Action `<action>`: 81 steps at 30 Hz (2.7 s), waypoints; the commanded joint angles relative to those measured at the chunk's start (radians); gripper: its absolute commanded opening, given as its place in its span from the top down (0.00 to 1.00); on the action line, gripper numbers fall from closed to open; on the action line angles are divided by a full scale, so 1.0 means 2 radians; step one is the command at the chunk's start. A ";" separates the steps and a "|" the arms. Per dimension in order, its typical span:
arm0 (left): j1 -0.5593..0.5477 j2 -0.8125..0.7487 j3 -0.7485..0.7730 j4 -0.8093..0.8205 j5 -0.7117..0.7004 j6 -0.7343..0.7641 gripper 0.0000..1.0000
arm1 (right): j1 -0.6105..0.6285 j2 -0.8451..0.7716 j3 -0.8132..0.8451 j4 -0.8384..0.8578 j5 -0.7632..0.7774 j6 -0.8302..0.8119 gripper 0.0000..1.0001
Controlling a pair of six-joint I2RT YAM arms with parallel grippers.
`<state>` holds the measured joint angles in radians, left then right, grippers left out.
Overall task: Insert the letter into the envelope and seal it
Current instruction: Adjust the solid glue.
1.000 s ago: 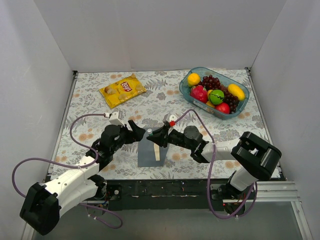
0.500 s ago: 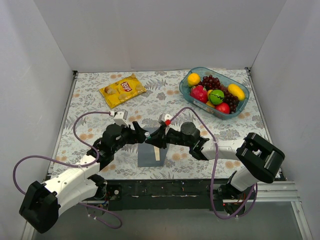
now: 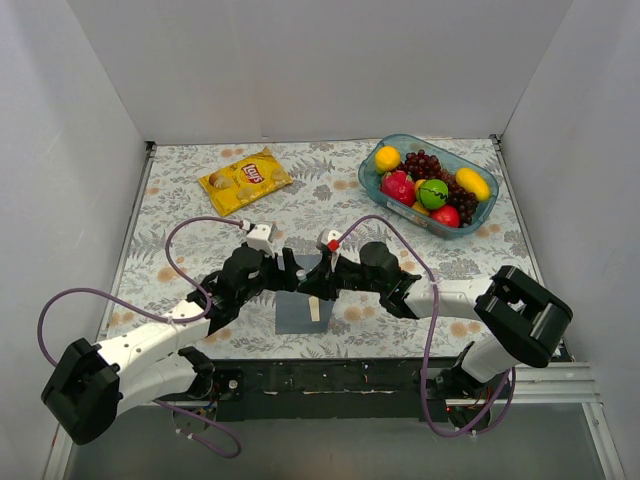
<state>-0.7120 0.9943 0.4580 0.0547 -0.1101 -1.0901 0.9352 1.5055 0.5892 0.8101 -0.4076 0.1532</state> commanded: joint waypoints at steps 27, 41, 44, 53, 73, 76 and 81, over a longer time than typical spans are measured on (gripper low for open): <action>-0.052 0.039 0.067 0.013 0.103 0.049 0.27 | 0.014 -0.007 0.061 -0.015 -0.062 -0.031 0.99; -0.051 -0.018 0.030 0.024 0.013 0.010 0.26 | -0.006 -0.034 0.037 -0.009 -0.062 -0.016 0.99; -0.048 -0.042 0.014 0.025 -0.013 -0.008 0.25 | -0.019 -0.048 0.019 -0.005 -0.062 -0.008 0.99; -0.044 -0.088 -0.030 0.018 -0.111 -0.058 0.24 | -0.023 -0.065 -0.015 0.014 -0.024 0.002 0.99; -0.044 -0.058 -0.142 0.193 -0.082 -0.021 0.22 | -0.024 -0.062 -0.037 0.019 0.085 -0.001 0.99; -0.050 -0.052 -0.139 0.190 -0.077 -0.023 0.17 | -0.025 -0.073 -0.039 0.010 0.098 -0.004 0.99; -0.066 -0.055 -0.140 0.177 -0.073 -0.041 0.16 | -0.034 -0.103 -0.045 -0.026 0.126 -0.007 0.99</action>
<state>-0.8192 0.8951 0.1841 0.3920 -0.2703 -1.1542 0.8841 1.3701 0.5076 0.7677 -0.2203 0.1532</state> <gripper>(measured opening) 0.840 0.264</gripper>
